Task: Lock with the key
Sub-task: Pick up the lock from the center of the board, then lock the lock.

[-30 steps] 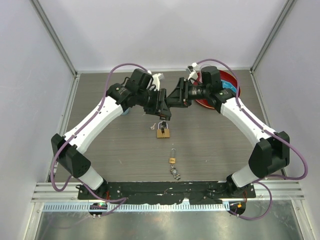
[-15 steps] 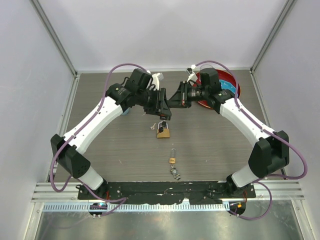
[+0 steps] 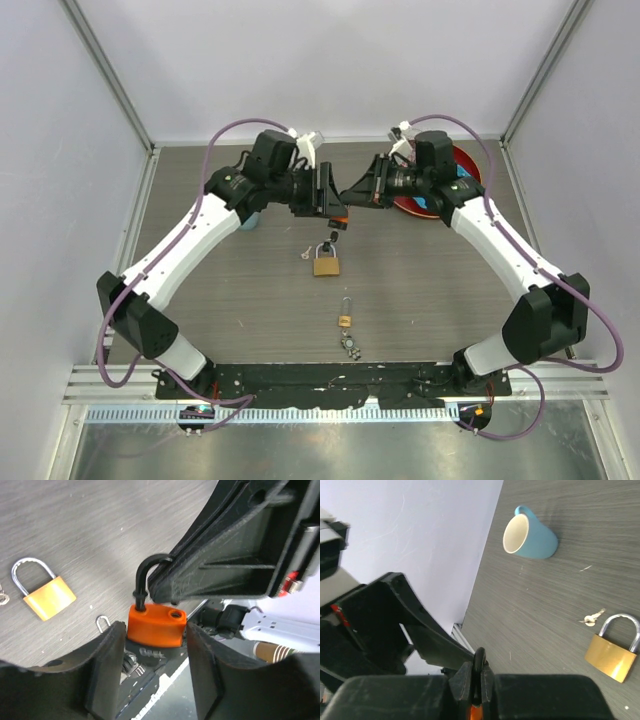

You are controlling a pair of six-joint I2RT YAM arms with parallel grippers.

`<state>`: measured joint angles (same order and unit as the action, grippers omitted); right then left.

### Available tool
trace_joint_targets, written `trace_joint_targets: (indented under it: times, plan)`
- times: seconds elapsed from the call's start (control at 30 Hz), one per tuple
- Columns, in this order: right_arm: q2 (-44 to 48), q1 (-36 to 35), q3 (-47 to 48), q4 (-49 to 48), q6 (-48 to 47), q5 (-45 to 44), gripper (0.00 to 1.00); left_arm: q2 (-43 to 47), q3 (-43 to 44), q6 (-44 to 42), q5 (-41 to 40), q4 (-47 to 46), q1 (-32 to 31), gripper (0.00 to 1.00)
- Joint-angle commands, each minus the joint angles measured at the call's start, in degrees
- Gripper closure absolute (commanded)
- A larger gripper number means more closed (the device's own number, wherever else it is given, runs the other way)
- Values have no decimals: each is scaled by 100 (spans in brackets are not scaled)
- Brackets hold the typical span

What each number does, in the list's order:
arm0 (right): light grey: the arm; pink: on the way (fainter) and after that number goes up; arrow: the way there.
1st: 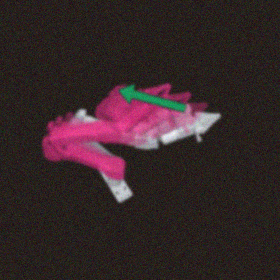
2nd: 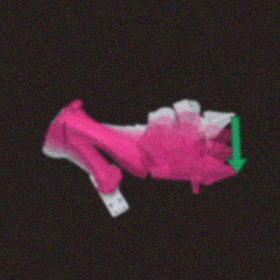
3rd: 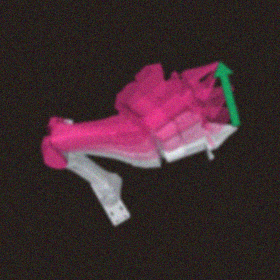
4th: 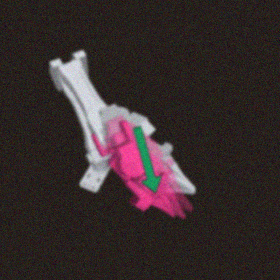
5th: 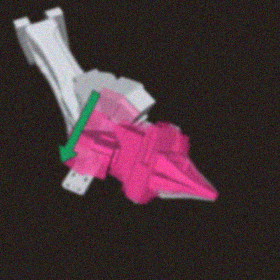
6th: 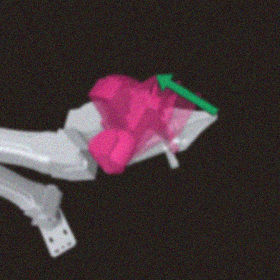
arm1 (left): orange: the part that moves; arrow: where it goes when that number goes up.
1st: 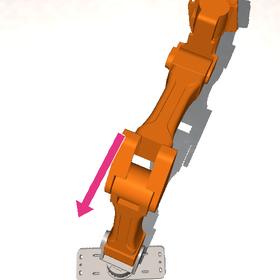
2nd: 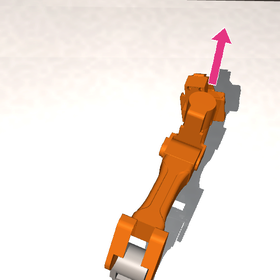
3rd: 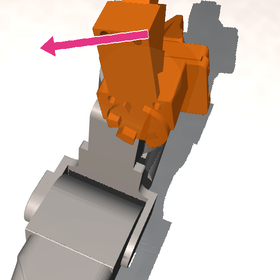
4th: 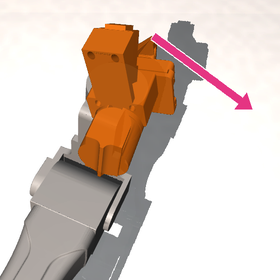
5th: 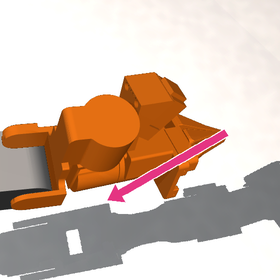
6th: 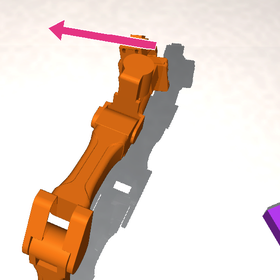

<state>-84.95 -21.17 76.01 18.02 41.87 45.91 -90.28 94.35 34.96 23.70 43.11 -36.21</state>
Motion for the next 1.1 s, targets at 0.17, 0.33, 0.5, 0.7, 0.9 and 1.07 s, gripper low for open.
trace_joint_targets:
  times: [0.17, 0.33, 0.5, 0.7, 0.9, 1.07]
  plan:
    - [576, 701, 178, -745, 1059, 163, 99, 1100, -170, 501, -410, -1927, 421, 18]
    - [655, 807, 222, -1046, 1508, 217, 99, 1206, -557, 924, -174, -2720, 623, 12]
    - [830, 991, -33, -1547, 2167, 155, 99, 855, -303, 987, 370, -2835, 650, 12]
    - [778, 1080, -366, -2197, 2965, 181, 98, 345, 171, 890, 539, -2554, 632, 14]
    - [602, 1080, -429, -2523, 3293, 190, 98, -103, 540, 592, 442, -2150, 474, 15]
    - [532, 1080, -411, -2523, 3381, 129, 98, -358, 875, 231, 311, -1754, 255, 18]
